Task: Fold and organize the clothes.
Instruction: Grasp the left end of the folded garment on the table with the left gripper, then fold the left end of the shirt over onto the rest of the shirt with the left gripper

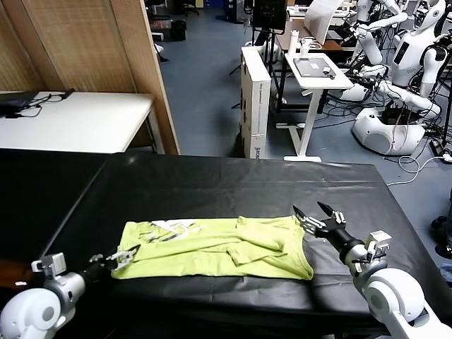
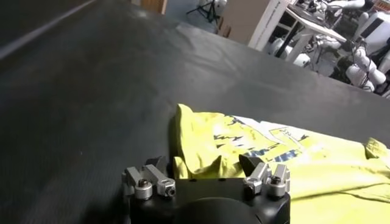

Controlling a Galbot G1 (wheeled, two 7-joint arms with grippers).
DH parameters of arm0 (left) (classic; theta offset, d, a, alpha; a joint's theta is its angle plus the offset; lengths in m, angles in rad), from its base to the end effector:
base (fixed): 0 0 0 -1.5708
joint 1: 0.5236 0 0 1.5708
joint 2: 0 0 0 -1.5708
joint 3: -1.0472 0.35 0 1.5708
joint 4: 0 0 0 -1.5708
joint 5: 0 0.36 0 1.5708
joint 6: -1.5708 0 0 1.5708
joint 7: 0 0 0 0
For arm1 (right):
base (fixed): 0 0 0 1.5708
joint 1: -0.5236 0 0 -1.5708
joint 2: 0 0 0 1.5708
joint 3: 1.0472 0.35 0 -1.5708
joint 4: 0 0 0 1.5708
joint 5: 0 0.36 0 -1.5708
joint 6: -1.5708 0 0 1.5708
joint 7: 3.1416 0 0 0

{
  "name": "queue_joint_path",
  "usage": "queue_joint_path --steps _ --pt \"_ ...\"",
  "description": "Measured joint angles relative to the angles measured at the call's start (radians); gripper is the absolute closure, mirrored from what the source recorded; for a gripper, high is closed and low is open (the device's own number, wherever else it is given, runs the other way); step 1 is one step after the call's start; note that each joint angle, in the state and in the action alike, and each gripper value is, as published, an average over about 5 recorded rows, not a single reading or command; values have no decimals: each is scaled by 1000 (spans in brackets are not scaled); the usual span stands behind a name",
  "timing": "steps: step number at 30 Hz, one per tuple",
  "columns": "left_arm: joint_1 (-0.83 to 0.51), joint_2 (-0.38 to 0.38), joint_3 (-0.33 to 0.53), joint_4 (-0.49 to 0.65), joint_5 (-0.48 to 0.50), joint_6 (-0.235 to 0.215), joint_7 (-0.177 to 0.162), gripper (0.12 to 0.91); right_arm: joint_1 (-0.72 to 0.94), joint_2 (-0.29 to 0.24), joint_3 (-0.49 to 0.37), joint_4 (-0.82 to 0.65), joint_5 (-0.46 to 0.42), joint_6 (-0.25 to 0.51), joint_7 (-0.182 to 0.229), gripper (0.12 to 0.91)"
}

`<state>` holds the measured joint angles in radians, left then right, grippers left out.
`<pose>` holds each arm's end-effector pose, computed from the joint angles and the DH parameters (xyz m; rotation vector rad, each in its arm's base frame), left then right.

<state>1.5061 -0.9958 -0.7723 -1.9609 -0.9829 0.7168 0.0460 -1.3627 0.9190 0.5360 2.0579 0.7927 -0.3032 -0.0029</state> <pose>0.2298 0.1847 -0.2633 -0.2381 -2.3885 0.4520 0.2584 -0.1132 -0.2336 0.4560 -2.8611 -0.1987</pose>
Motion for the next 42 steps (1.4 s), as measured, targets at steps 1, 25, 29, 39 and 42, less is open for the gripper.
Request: queue_joint_path --steps 1,25,29,39,42 --pt "0 0 0 0 -2 1 0 196 -1 0 0 1 0 0 0 118" --pt "23 76 -66 -36 66 -2 -14 843 3 21 -15 -5 -21 12 -1 118" --pt "63 142 -146 -34 57 -14 -1 843 6 32 -20 -13 -22 15 1 118" --pt "109 149 -231 -126 22 11 -74 843 -13 49 -19 -3 -47 21 6 118" --pt "83 103 -179 -174 20 20 -108 843 -28 51 -6 3 -62 24 6 118"
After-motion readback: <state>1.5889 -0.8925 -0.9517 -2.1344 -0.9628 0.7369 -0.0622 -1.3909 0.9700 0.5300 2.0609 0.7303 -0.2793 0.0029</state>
